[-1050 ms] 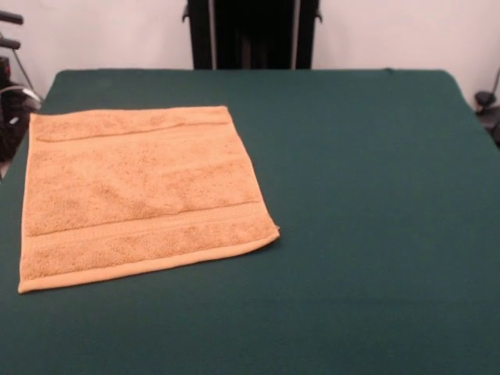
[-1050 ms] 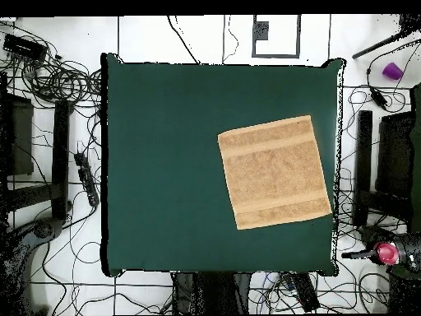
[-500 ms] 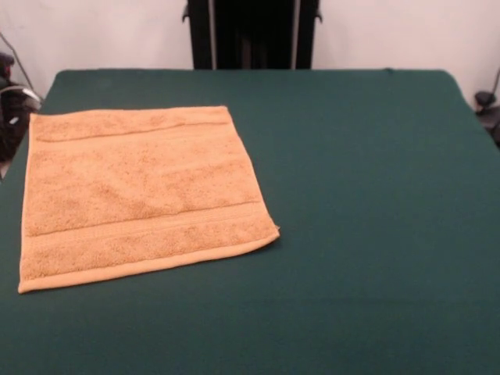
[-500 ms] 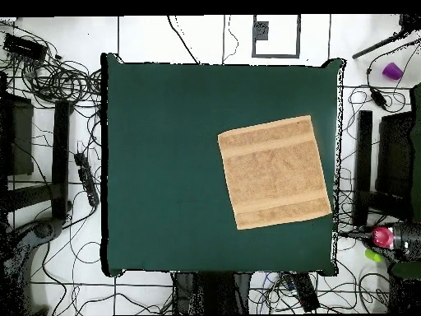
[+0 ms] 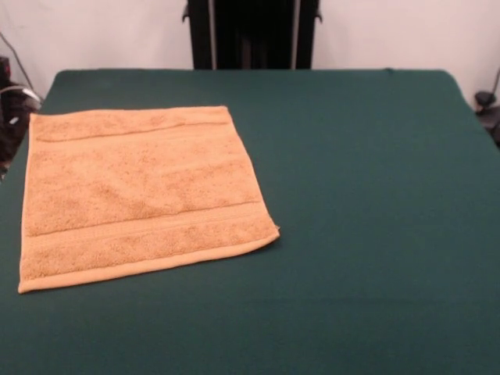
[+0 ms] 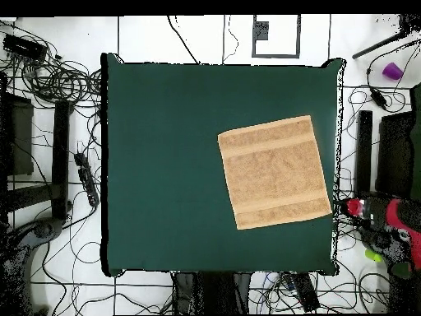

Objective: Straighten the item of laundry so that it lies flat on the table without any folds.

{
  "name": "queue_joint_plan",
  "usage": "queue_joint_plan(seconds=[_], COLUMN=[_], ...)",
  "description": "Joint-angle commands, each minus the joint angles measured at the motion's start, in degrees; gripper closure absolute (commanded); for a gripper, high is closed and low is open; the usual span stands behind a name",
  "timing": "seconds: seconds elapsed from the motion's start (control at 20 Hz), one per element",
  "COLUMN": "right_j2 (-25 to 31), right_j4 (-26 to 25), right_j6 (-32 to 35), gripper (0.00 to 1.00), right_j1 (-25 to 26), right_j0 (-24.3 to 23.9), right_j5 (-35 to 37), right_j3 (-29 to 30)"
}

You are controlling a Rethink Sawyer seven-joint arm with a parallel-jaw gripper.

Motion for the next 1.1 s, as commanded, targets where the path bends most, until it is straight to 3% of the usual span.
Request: queue_joint_plan(seconds=[0.05, 0.1, 0.35, 0.8, 1.1], right_j2=[5.2, 5.5, 4.2, 5.5, 6.5], right_j4=[-4.4, -3.7, -15.0, -17.8, -18.9], right_j6=[-11.6, -9.7, -17.0, -16.3, -17.0], gripper=[0.0, 0.0, 0.0, 0.0, 0.0], right_j1=[8.5, 8.7, 6.3, 6.7, 7.2], right_j0=[3.9, 3.1, 5.0, 5.8, 4.9], right_j5=[-8.8, -11.2, -22.3, -16.1, -16.8], right_j3=[4.6, 6.1, 6.3, 2.3, 2.2])
